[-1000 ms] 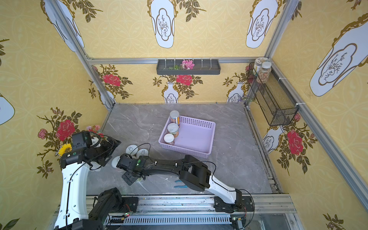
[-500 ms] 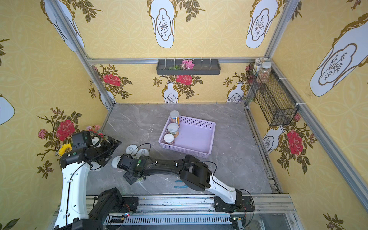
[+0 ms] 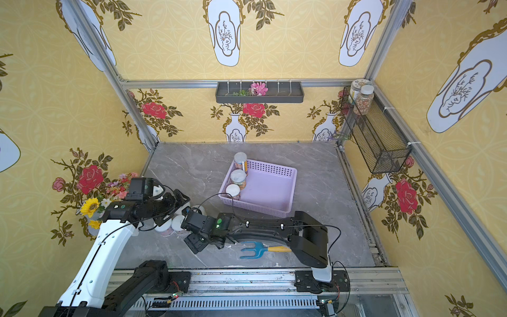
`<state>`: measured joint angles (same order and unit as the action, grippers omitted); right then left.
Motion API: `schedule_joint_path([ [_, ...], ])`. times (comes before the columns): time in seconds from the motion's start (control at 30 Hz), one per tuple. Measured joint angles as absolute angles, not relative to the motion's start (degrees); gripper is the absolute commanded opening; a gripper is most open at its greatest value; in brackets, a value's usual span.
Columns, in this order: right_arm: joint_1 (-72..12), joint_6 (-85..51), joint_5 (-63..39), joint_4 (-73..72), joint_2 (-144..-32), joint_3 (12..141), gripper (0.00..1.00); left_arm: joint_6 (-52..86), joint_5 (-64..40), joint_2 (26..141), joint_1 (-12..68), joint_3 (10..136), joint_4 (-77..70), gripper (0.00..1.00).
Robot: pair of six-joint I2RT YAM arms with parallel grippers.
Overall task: Put the canned food in the basket
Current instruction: Pick up the canned food from the center of the board, then place the canned food in the basket.
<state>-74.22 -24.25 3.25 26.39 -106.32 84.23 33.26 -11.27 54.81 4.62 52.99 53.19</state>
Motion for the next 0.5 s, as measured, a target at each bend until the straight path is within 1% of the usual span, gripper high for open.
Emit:
schedule_joint_path([
  [0.13, -72.49, -25.45, 4.23, 24.95, -99.04, 77.06, 0.66, 36.62, -9.82, 57.1, 12.95, 52.9, 48.86, 0.99],
  [0.3, -67.61, -26.76, 5.89, 24.03, -91.61, 69.95, 0.65, 39.35, -7.94, 60.23, 20.25, 52.77, 44.27, 0.99],
  [0.5, -57.47, -26.81, 6.74, 24.43, -83.26, 64.79, 0.64, 40.88, -6.17, 63.2, 29.61, 52.71, 37.87, 0.99],
])
